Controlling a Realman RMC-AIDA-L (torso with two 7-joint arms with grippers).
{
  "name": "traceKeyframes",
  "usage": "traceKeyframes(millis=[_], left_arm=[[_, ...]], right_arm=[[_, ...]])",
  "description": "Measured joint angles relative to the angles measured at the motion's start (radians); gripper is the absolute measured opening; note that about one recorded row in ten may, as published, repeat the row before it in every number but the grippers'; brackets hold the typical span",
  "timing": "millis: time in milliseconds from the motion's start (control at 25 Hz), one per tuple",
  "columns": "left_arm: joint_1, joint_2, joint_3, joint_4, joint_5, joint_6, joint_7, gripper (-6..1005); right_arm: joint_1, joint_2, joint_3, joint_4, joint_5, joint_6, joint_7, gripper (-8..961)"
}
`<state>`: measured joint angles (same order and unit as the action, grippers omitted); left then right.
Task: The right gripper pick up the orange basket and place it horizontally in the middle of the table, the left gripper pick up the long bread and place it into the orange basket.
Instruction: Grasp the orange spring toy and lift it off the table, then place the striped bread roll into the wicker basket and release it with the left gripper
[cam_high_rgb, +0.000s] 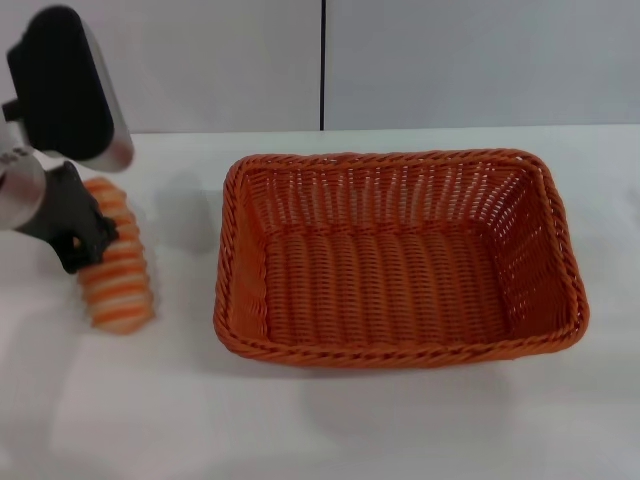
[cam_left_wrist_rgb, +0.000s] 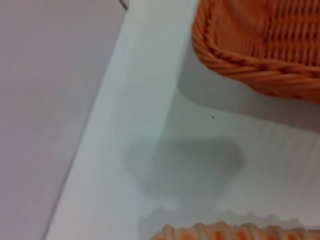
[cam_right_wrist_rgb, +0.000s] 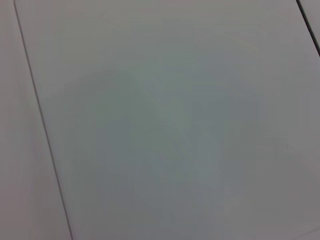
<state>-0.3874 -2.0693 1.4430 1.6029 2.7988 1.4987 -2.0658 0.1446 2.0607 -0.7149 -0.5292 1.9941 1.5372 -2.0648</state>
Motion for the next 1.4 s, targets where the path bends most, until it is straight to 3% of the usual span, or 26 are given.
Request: traceKeyframes(millis=[440,520,760,1120,1400], left_arm=[[0.023,0.003,-0.060,0.196,-0.013,0.016,-0.025,20],[0.019,0.002,-0.115,0.240,-0.063,0.025,-0.033,20],[0.015,0.002,-0.150,0.281,-0.173,0.027,-0.068,21],[0.018,-0.003,0.070,0.312,-0.306,-0.029,-0.248,19],[0.045,-0.004,0.211,0.314,-0.371,-0.106,-0.295,19]], right_arm=[[0.002,0.005,0.000,0.000,0.009,0.019,0.000,411],[0.006,0.007,0.007,0.000,0.012,0.033,0.000,411],[0.012,0.011,0.026,-0.001,0.012,0.055,0.005,411],[0.036,0.012,0.033,0.017,0.012,0.058,0.003,411],[0.043,0.011,0.034,0.023,0.011,0.052,-0.002,411]])
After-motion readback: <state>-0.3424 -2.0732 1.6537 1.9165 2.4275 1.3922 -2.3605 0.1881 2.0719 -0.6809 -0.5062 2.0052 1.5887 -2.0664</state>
